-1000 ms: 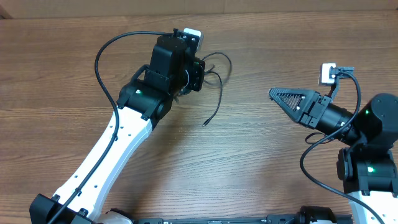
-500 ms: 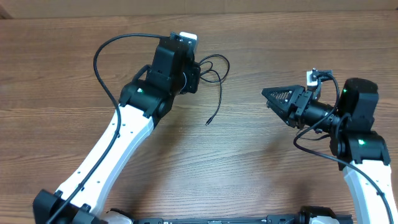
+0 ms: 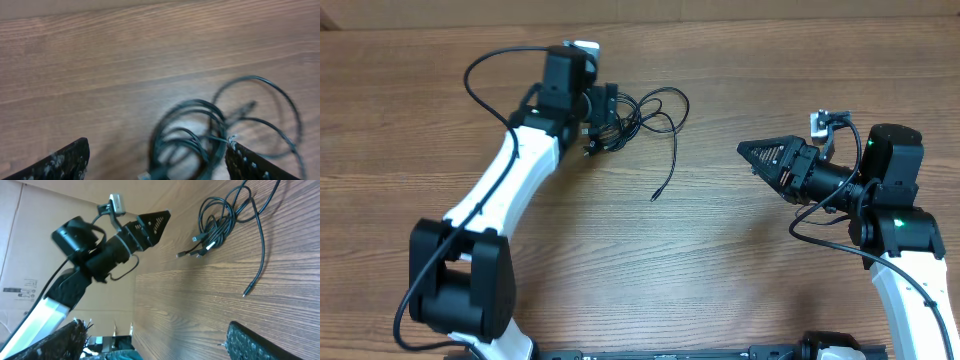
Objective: Untangle cables
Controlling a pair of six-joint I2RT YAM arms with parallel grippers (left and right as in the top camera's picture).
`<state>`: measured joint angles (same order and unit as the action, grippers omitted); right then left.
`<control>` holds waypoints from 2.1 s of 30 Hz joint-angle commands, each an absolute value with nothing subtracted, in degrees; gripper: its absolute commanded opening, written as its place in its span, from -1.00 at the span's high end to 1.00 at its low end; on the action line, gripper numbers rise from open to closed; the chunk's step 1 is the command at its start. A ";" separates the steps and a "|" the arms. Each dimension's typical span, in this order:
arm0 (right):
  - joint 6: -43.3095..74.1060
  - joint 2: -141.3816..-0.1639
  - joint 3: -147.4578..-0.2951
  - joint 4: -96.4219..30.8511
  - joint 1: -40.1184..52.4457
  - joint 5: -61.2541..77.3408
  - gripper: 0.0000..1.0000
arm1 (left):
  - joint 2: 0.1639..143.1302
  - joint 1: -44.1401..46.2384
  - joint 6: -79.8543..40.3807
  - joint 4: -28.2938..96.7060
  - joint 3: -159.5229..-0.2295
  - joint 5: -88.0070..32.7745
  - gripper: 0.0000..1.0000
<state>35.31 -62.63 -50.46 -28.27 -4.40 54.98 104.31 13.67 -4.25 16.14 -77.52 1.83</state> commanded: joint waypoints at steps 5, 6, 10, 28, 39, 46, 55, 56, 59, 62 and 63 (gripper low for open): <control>33.50 -62.72 -51.07 -29.19 -4.58 52.95 -0.75 | 114.50 12.19 1.96 11.84 -77.89 -7.27 -0.68; 33.52 -62.72 -51.07 -29.32 -4.58 52.95 -0.75 | 115.70 12.36 2.39 11.18 -77.89 -7.55 -0.67; 33.50 -62.72 -51.07 -30.09 -4.58 52.93 -0.75 | 118.48 12.51 2.42 8.99 -77.89 -7.51 -0.68; 33.52 -62.72 -51.07 -30.37 -4.58 52.51 -0.69 | 123.26 12.67 2.85 8.34 -77.89 -7.53 0.14; 33.50 -62.72 -51.07 -31.09 -4.58 52.49 -0.55 | 122.89 12.78 2.63 9.65 -77.91 -11.75 0.92; 32.45 -62.70 -51.07 -36.05 -4.58 47.51 -0.53 | 117.36 12.73 3.31 8.99 -78.87 -18.11 0.92; 29.69 -62.02 -51.09 -36.25 -4.58 48.60 -0.53 | 101.69 12.78 6.28 8.73 -79.83 -19.11 0.92; 28.75 -61.76 -51.09 -36.21 -4.58 49.50 -0.51 | 100.03 12.78 6.48 8.78 -79.83 -19.11 0.92; 27.99 -60.38 -51.09 -36.14 -4.56 50.63 -0.47 | 95.77 12.82 7.79 9.19 -79.83 -19.44 0.92; 27.97 -57.91 -51.09 -36.16 -4.56 50.61 -0.46 | 92.29 12.82 8.21 9.63 -79.83 -22.59 0.92; 27.97 -56.90 -51.09 -36.14 -4.56 50.61 -0.46 | 91.15 12.82 8.43 9.72 -79.83 -24.86 0.92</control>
<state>29.34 -60.38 -50.46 -36.45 -4.43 49.56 93.84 12.38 6.57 9.43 -78.59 -19.33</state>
